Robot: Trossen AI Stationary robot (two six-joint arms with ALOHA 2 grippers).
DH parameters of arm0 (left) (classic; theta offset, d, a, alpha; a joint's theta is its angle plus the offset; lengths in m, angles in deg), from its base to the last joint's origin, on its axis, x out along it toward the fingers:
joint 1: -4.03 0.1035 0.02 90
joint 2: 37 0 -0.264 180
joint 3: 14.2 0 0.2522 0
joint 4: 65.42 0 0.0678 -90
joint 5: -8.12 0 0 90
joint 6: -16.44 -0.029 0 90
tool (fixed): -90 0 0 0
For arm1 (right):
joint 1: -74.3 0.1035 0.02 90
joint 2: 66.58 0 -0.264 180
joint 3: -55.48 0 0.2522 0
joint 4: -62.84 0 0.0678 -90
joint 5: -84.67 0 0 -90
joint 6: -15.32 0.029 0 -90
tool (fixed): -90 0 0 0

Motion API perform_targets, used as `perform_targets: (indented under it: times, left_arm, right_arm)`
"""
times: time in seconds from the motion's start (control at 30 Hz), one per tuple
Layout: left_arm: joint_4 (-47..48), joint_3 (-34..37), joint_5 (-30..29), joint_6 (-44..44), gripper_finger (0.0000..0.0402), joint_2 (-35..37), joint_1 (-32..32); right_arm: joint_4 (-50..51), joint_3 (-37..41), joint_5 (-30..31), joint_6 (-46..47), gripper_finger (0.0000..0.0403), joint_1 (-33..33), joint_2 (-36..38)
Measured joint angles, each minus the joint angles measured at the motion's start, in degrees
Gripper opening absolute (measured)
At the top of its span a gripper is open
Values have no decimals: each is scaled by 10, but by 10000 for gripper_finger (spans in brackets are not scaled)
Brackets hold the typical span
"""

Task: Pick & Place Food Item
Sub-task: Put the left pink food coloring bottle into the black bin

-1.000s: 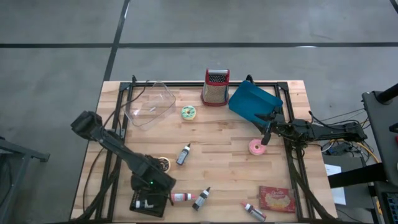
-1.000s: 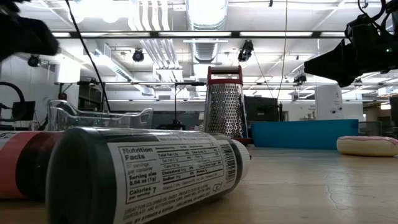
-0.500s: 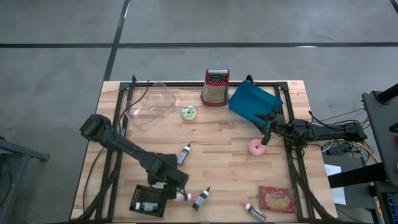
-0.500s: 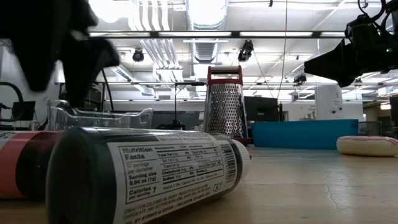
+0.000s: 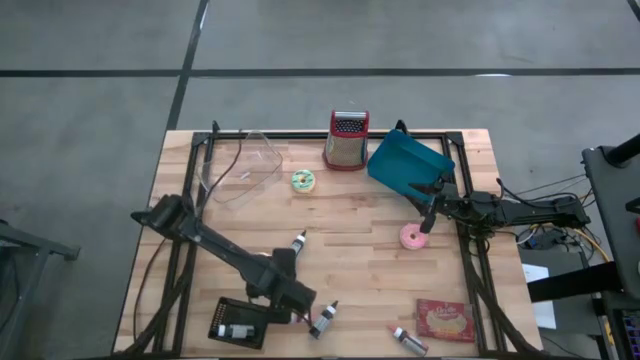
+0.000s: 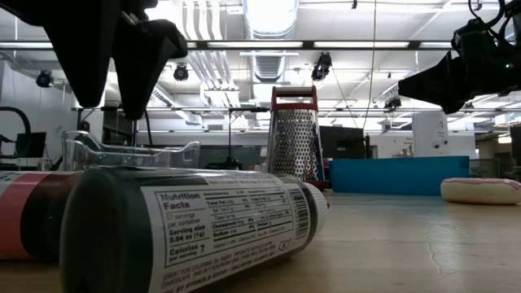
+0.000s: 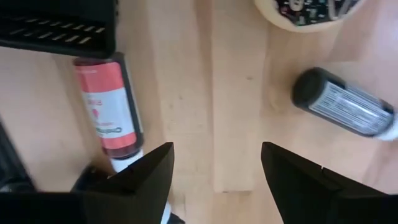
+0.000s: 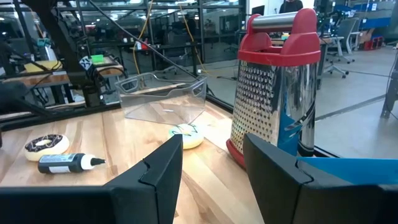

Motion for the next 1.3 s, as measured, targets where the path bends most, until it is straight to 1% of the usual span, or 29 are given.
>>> perform_targets:
  times: [0.07,0.27,0.43,0.63,0.77,0.87,1.07,1.17,1.3]
  left_arm:
    - [18,-21,0,2,248,-11,0]
    - [27,-56,15,1,248,-28,-6]
    - [26,-58,19,2,248,-28,-23]
    - [2,-57,32,4,248,-28,-40]
    - [-3,-57,36,31,248,-28,-49]
    - [-4,-57,47,31,248,-28,-50]
    - [-49,-64,51,31,248,-28,-48]
    - [-87,-64,78,39,248,-28,-47]
    - [-123,-64,131,53,248,-28,-48]
  right_arm:
    - [0,0,0,0,164,0,0]
    - [0,0,0,0,164,0,0]
    - [0,0,0,0,164,0,0]
    - [0,0,0,0,164,0,0]
    - [0,0,0,0,164,0,0]
    - [0,0,0,0,164,0,0]
    - [0,0,0,0,164,0,0]
    - [0,0,0,0,164,0,0]
    - [0,0,0,0,164,0,0]
